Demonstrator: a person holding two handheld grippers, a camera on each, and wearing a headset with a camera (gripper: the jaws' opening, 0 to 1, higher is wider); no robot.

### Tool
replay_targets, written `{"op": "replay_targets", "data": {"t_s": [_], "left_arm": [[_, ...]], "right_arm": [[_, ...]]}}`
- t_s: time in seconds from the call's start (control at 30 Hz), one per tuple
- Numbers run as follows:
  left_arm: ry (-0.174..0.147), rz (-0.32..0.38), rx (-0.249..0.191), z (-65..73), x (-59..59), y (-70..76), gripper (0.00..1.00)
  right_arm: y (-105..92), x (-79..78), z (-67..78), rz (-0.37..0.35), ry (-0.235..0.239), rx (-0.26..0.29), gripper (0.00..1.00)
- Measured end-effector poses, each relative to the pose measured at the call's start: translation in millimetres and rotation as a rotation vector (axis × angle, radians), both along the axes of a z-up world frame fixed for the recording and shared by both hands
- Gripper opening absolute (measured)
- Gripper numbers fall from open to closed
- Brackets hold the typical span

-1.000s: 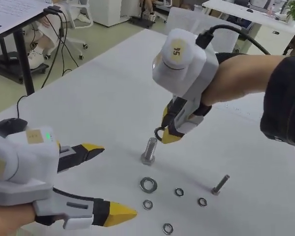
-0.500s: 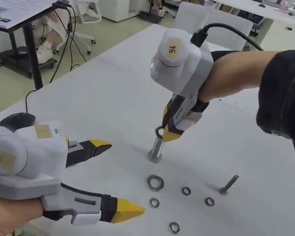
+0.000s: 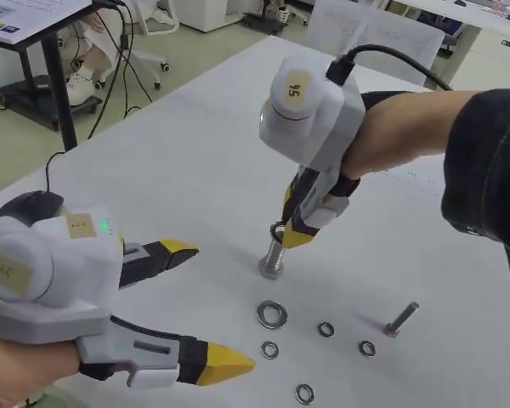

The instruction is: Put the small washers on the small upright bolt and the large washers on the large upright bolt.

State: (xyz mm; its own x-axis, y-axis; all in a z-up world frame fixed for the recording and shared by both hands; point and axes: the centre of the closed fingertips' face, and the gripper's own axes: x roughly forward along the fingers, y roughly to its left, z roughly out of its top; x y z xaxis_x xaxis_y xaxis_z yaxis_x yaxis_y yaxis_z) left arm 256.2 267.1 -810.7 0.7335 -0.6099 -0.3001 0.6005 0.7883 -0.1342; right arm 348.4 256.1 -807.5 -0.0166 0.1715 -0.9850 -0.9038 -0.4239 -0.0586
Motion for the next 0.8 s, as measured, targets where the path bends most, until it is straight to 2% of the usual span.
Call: {"op": "replay_targets", "data": {"t_s": [0.4,0.8], "left_arm": [[0.008,-0.001,0.002,0.9,-2.1,2.7,0.88],[0.015,0.0,0.0,-3.8,1.1,3.2,0.88]], "right_arm": [[2.5,0.7,-7.1,-0.008,0.014,-0.011,0.23],[4.2,8.5,-29.6,-0.016,0.031,-0.028,0.23]]}}
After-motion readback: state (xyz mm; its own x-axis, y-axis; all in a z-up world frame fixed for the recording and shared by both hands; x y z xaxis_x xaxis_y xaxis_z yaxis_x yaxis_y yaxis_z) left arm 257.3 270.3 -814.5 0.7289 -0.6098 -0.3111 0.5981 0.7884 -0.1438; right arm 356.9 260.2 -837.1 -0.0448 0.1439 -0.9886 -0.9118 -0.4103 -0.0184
